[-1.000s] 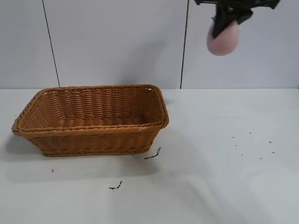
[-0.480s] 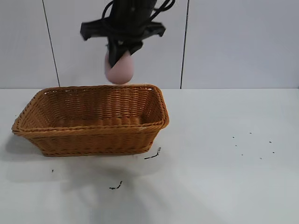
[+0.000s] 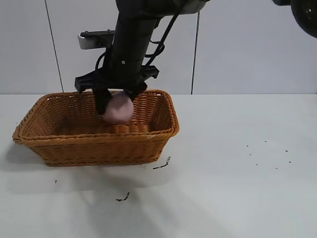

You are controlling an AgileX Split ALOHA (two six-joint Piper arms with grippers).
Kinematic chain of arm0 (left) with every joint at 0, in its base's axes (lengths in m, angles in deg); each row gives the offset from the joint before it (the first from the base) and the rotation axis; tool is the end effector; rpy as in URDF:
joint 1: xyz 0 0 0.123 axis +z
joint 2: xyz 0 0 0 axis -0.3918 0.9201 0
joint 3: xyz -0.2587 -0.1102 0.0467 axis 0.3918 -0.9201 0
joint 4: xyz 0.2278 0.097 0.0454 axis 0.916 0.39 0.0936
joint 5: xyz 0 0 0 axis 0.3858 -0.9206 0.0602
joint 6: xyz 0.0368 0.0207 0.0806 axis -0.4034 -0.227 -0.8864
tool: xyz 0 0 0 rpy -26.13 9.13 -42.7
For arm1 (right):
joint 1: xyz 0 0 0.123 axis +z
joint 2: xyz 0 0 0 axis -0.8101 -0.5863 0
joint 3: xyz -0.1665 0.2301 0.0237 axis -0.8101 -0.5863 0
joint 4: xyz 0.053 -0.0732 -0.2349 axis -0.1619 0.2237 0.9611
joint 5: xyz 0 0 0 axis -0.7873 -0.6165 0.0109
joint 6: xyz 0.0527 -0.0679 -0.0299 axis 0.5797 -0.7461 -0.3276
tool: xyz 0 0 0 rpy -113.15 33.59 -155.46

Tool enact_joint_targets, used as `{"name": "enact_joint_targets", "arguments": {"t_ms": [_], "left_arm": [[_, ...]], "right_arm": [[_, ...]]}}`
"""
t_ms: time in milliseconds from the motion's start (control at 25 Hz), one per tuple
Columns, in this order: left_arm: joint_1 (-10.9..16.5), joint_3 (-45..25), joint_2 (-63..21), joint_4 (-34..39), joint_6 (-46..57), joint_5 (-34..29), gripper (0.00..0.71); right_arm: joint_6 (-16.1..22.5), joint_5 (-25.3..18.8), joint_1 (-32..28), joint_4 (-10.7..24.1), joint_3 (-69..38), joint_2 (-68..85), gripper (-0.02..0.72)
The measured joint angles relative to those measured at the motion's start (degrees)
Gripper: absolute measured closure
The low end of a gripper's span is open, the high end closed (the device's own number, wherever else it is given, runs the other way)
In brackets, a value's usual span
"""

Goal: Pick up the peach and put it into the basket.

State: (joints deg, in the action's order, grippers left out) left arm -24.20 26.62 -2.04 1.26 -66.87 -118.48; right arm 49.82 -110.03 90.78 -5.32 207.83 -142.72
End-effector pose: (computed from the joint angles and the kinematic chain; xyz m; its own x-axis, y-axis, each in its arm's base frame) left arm -0.0064 -0.0030 0.2766 -0.4531 0.0671 -0.8890 0.0763 0.9964 0.0364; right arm 0.4237 0.3205 0.1775 -0.6998 -0.5630 -0.4396 -0.6360 0.7713 0.0246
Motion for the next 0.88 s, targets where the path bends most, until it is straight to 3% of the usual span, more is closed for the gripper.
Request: {"name": "enact_joint_targets", "arguments": {"t_ms": [160, 360, 480, 640, 880], "left_arm": [[0.0, 0.0, 0.0, 0.0, 0.0, 0.0, 0.018], [0.0, 0.0, 0.0, 0.0, 0.0, 0.0, 0.018], [0.0, 0.0, 0.0, 0.0, 0.0, 0.0, 0.018], [0.0, 0.0, 0.0, 0.0, 0.0, 0.0, 0.018], [0.0, 0.0, 0.0, 0.0, 0.0, 0.0, 0.018]], "right_arm": [[0.0, -3.69, 0.0, -0.06, 1.67, -0.05, 0.02], [0.0, -8.04, -1.66, -0.31, 8.51, 0.01, 0.015], [0.01, -8.5, -4.38, -0.25, 10.14, 1.22, 0.015], [0.01, -8.85, -10.62, 0.09, 10.29, 2.22, 0.014], [-0.68, -13.19, -24.12, 0.79, 10.41, 2.29, 0.014]]}}
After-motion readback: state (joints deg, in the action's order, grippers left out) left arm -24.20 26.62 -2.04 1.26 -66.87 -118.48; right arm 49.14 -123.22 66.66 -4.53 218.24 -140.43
